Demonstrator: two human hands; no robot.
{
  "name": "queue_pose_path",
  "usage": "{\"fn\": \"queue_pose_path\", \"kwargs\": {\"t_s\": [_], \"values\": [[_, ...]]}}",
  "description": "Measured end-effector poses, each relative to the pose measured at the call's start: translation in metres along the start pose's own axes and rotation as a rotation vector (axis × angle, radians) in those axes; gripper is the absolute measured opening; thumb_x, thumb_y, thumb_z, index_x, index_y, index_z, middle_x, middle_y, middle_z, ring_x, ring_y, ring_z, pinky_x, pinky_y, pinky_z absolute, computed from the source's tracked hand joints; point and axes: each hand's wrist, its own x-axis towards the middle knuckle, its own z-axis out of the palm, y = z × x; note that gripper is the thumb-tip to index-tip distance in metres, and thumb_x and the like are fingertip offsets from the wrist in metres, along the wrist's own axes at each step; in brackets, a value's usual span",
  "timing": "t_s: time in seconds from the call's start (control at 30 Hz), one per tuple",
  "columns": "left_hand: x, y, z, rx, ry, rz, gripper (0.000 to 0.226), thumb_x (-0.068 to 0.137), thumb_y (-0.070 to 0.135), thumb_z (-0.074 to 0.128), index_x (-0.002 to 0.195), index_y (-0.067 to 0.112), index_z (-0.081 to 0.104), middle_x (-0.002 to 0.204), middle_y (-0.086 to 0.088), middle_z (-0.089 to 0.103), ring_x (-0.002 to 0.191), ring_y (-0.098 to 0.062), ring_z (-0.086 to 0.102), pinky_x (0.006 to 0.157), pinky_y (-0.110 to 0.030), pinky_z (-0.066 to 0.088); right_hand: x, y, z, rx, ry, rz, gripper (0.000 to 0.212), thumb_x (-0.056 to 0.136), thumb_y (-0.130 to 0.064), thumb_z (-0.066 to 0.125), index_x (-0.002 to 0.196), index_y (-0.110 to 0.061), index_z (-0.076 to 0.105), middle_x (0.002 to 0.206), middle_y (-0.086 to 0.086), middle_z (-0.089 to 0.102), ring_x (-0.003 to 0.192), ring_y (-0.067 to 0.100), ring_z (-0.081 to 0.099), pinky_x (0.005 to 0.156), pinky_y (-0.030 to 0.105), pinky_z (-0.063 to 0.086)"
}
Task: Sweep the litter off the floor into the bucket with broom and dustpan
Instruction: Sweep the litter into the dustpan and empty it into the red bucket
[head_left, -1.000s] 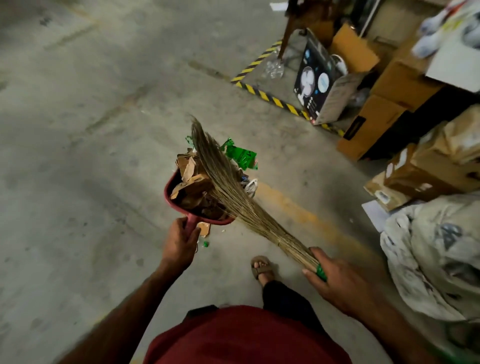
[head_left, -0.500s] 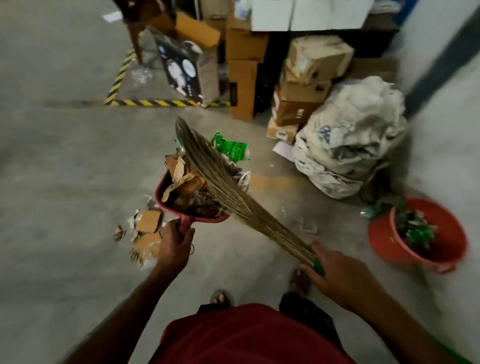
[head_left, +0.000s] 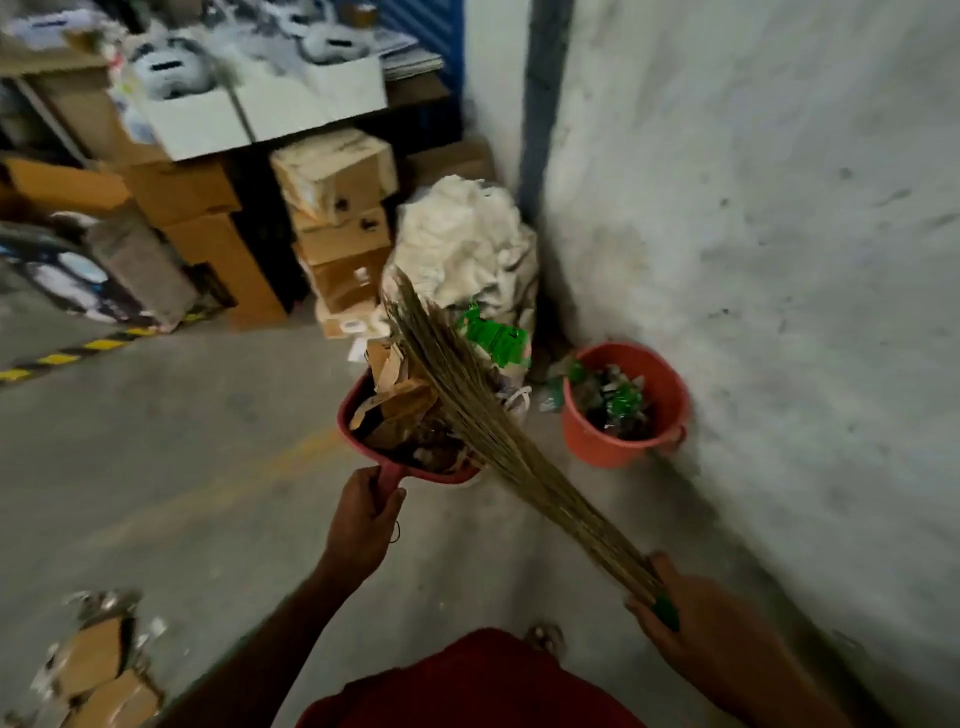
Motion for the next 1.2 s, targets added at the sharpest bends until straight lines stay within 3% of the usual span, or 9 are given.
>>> {"fn": "queue_pose_path", "kwargs": {"t_s": [0.2, 0.37, 0.57, 0.63, 0.8, 0.93, 1.07, 1.13, 1.2], "values": [[0.028, 0.087, 0.101, -0.006, -0.192, 0.081, 0.023, 0.091, 0.027, 0.064, 0.108, 0.019, 0.05, 0.088, 0.002, 0.056, 0.074, -0.018, 0.058, 0.06, -0.032, 0.046, -0.016, 0.08, -0.04, 0.092, -0.073, 0.201, 0.049, 0.088, -0.073, 0.029, 0.122, -0.038, 0.037, 0.086, -0.014, 0.059, 0.072, 0.001, 0.06, 0.059, 0.013, 0.044], [0.047, 0.123, 0.162, -0.021, -0.317, 0.047, 0.023, 0.089, 0.025, 0.068, 0.107, 0.018, 0.054, 0.091, -0.003, 0.06, 0.079, -0.02, 0.061, 0.067, -0.034, 0.049, -0.017, 0.119, -0.053, 0.156, -0.128, 0.325, 0.055, 0.094, -0.06, 0.044, 0.139, -0.031, 0.033, 0.085, -0.016, 0.051, 0.065, -0.003, 0.051, 0.061, 0.011, 0.041], [0.09, 0.163, 0.216, 0.075, -0.41, 0.058, 0.016, 0.09, 0.022, 0.065, 0.101, 0.019, 0.054, 0.097, -0.005, 0.059, 0.085, -0.018, 0.058, 0.071, -0.032, 0.042, 0.013, 0.145, -0.06, 0.169, -0.152, 0.428, 0.059, 0.094, -0.06, 0.044, 0.142, -0.028, 0.033, 0.075, -0.017, 0.045, 0.057, -0.005, 0.045, 0.051, 0.011, 0.037], [0.109, 0.175, 0.234, 0.099, -0.442, 0.05, 0.016, 0.091, 0.022, 0.064, 0.103, 0.016, 0.055, 0.099, -0.006, 0.059, 0.087, -0.018, 0.058, 0.072, -0.031, 0.042, 0.03, 0.155, -0.064, 0.182, -0.144, 0.456, 0.06, 0.094, -0.061, 0.043, 0.143, -0.029, 0.031, 0.079, -0.016, 0.043, 0.06, -0.004, 0.044, 0.056, 0.012, 0.037], [0.17, 0.203, 0.281, 0.143, -0.531, 0.019, 0.019, 0.089, 0.022, 0.066, 0.103, 0.013, 0.056, 0.103, -0.007, 0.06, 0.096, -0.025, 0.06, 0.076, -0.031, 0.043, 0.085, 0.176, -0.078, 0.17, -0.133, 0.491, 0.061, 0.093, -0.063, 0.042, 0.144, -0.03, 0.03, 0.106, -0.011, 0.058, 0.097, 0.007, 0.063, 0.072, 0.017, 0.043], [0.223, 0.228, 0.314, 0.265, -0.615, 0.04, 0.026, 0.089, 0.019, 0.064, 0.107, 0.002, 0.058, 0.104, -0.013, 0.061, 0.099, -0.031, 0.061, 0.073, -0.03, 0.042, 0.134, 0.193, -0.084, 0.185, -0.106, 0.543, 0.05, 0.09, -0.063, 0.046, 0.13, -0.034, 0.043, 0.109, -0.011, 0.061, 0.093, 0.006, 0.061, 0.077, 0.021, 0.049], [0.274, 0.252, 0.345, 0.425, -0.767, 0.141, 0.045, 0.093, 0.031, 0.048, 0.124, 0.001, 0.056, 0.124, -0.019, 0.055, 0.115, -0.036, 0.054, 0.088, -0.032, 0.042, 0.182, 0.204, -0.081, 0.192, -0.078, 0.588, 0.042, 0.088, -0.062, 0.047, 0.12, -0.034, 0.047, 0.1, -0.009, 0.062, 0.087, 0.009, 0.062, 0.077, 0.027, 0.052], [0.292, 0.268, 0.361, 0.468, -0.805, 0.221, 0.053, 0.091, 0.034, 0.043, 0.129, -0.001, 0.053, 0.128, -0.016, 0.056, 0.114, -0.03, 0.055, 0.085, -0.024, 0.044, 0.204, 0.215, -0.071, 0.2, -0.071, 0.61, 0.059, 0.083, -0.075, 0.034, 0.116, -0.03, 0.052, 0.092, -0.009, 0.063, 0.079, 0.011, 0.063, 0.074, 0.032, 0.055], [0.306, 0.283, 0.376, 0.525, -0.835, 0.236, 0.036, 0.096, 0.015, 0.052, 0.125, -0.005, 0.052, 0.121, -0.003, 0.056, 0.104, -0.016, 0.055, 0.061, 0.0, 0.037, 0.219, 0.228, -0.057, 0.229, -0.029, 0.637, 0.104, 0.065, -0.095, 0.004, 0.125, -0.026, 0.053, 0.098, -0.004, 0.066, 0.084, 0.017, 0.066, 0.078, 0.038, 0.056]]}}
